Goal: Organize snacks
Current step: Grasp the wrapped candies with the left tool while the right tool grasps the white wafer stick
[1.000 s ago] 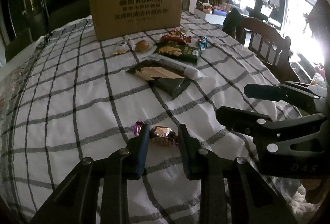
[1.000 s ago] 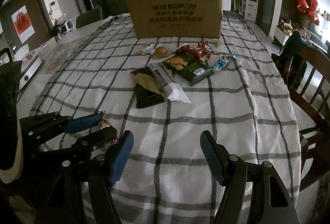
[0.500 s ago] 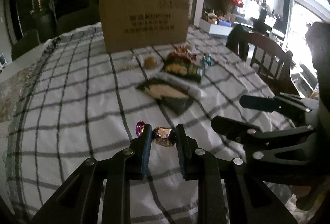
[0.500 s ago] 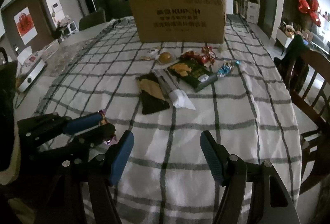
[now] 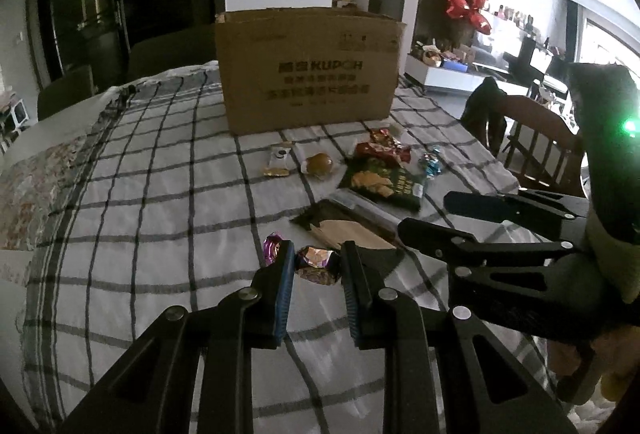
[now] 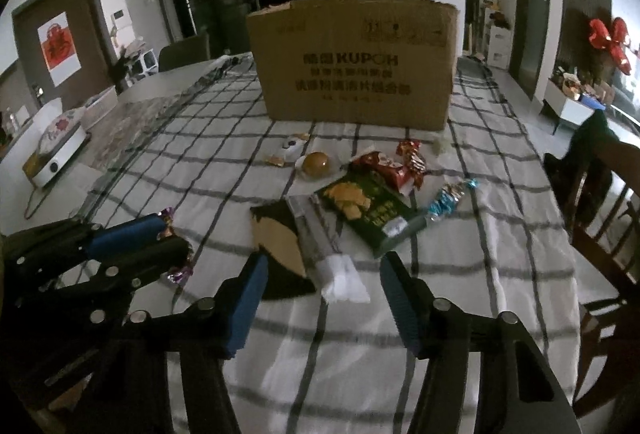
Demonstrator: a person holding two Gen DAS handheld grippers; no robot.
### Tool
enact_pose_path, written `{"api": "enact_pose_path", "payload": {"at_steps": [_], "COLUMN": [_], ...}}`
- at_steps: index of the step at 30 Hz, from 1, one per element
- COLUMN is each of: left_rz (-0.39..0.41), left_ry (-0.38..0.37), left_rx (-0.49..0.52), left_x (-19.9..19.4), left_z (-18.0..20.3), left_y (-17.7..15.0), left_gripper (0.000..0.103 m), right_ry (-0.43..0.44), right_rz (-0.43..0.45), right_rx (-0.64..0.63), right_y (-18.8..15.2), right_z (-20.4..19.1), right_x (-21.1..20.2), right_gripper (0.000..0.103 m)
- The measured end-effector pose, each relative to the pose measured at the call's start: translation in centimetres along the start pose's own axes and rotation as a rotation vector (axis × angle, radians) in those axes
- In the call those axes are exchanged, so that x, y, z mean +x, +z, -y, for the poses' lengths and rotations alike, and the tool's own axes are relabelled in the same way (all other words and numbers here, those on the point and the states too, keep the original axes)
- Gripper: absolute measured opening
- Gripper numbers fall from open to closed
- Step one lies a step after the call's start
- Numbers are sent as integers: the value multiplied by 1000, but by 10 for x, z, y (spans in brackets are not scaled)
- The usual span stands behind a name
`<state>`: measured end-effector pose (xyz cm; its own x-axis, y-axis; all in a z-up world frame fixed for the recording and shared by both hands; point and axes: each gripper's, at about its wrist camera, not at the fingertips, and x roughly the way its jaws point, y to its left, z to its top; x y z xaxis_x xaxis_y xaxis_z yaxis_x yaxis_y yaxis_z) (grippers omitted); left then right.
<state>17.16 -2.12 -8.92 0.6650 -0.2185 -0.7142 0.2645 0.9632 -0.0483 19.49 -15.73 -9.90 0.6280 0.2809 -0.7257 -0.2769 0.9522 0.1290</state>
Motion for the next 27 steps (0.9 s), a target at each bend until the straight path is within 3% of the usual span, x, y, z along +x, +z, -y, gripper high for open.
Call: {"api": "enact_pose_path", "payload": {"at_steps": [9, 27], "left_rz": [-20, -43], "left_ry": [-3, -8], "left_rx": [-10, -38], "left_x": [17, 30], "left_z": [-2, -7], "left_y": [3, 5], "left_gripper": [24, 24], "right_ry": [50, 54], "right_rz": [-59, -105], "right_rx": [3, -21], "right_y": [7, 12], "right_z": [5, 6], "right_x": [33, 57], "right_gripper": [41, 28]}}
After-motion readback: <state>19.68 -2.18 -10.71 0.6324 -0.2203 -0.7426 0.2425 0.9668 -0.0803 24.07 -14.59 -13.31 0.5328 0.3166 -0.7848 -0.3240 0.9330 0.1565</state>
